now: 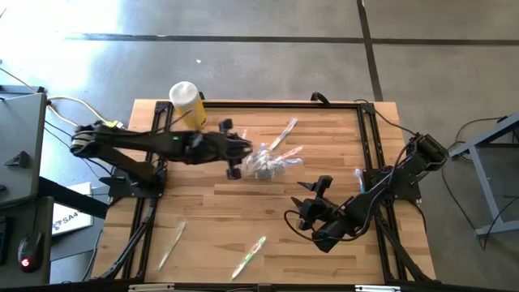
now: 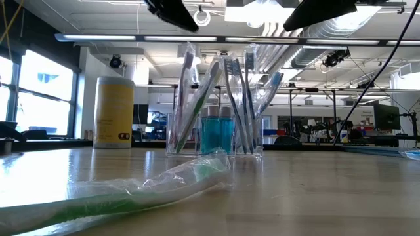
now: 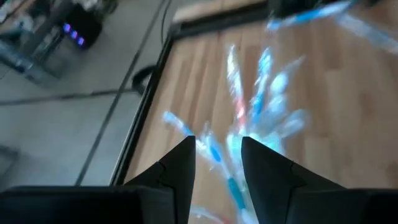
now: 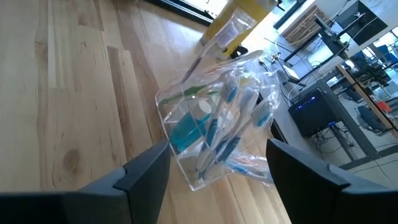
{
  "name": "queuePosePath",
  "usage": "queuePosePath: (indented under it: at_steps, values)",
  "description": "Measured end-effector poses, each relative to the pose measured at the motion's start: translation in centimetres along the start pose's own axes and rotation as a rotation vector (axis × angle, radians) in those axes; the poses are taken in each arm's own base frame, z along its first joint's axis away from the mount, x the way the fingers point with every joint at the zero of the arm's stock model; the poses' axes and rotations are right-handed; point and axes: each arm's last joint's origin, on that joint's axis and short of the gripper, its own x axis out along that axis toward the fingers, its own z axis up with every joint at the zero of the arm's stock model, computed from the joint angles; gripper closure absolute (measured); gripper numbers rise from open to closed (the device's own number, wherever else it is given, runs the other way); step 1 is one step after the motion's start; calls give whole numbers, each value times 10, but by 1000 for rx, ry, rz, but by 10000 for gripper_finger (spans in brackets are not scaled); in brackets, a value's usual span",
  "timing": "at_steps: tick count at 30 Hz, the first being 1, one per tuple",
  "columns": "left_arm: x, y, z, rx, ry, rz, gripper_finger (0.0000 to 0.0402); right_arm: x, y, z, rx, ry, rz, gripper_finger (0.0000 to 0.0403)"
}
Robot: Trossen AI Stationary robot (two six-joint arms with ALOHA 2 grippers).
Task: Pick & Place toothbrushing station
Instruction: Put the green toothbrush into the transparent organizer
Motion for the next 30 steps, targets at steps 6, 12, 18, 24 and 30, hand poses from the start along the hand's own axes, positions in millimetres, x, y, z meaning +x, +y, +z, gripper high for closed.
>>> queuePosePath:
  at_steps: [6, 12, 18, 24, 30]
  values:
    - [-60, -2, -3, -150, -16, -204, 277, 0, 0, 0, -3, 2, -1, 147]
    - [-95, -18, -25, -353, 232, -525, 277, 3, -2, 0, -6, 9, -13, 147]
    - [-104, -59, -47, -493, 399, -657, 277, 9, -5, 1, 11, 27, -12, 147]
    - [-108, -100, -96, -710, 661, -585, 277, 10, -4, 1, 19, 43, 20, 147]
    - [-110, -128, -143, -1003, 873, -422, 277, 10, -3, 2, 28, 35, 23, 147]
